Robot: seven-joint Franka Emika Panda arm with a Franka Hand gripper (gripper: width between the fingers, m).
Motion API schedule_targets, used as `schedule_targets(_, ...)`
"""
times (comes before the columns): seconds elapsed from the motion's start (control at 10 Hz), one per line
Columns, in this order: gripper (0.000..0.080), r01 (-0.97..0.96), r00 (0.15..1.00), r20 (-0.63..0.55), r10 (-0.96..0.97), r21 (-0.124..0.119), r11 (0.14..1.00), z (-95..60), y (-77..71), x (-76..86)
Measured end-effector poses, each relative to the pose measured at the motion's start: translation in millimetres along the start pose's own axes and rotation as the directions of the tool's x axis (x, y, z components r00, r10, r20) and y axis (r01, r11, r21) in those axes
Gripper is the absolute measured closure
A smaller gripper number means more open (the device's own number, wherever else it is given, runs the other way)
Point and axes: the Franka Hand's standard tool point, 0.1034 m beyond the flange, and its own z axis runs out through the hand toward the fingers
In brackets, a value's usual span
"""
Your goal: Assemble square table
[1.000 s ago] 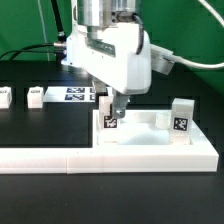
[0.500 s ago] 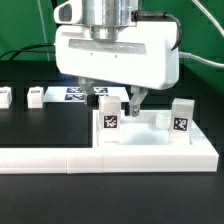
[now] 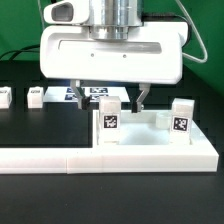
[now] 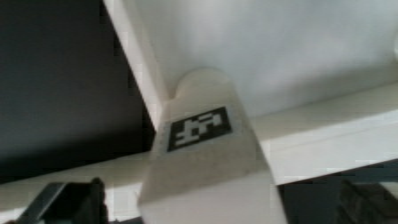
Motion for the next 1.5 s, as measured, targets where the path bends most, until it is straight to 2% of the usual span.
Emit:
schedule_targets(0.2, 0.0150, 0.127, 0.992, 0.000, -0.127, -0.002, 0.992, -0.1, 0.3, 0.3)
schedule_targets(0.4, 0.0150, 0.157, 0.988, 0.000, -0.157, -0.002, 0.988, -0.1, 0.9, 0.6)
schedule_targets(0.5, 0.0266, 0.154, 0.988, 0.000, -0.154, -0.003, 0.988, 0.2, 1.1, 0.4)
schedule_targets(0.6, 0.0421, 0.135, 0.991, 0.001, -0.135, -0.003, 0.991, 0.6, 1.2, 0.2)
schedule_targets(0.7, 0.0421, 0.113, 0.994, 0.001, -0.113, -0.003, 0.994, 0.9, 1.3, 0.1)
schedule_targets(0.8, 0.0509, 0.114, 0.993, 0.001, -0.114, -0.003, 0.993, 1.0, 1.4, 0.1)
schedule_targets(1.1, 0.0509, -0.061, 0.998, 0.001, 0.061, -0.003, 0.998, 1.4, 1.7, 0.0)
schedule_targets(1.2, 0.0509, -0.188, 0.982, 0.001, 0.188, -0.004, 0.982, 1.6, 3.7, 1.0)
schedule_targets(1.4, 0.0509, -0.402, 0.915, 0.004, 0.402, -0.007, 0.915, 1.6, 2.9, 0.2)
schedule_targets(1.5, 0.0509, -0.534, 0.845, 0.009, 0.534, -0.014, 0.846, 1.5, 2.2, -1.1)
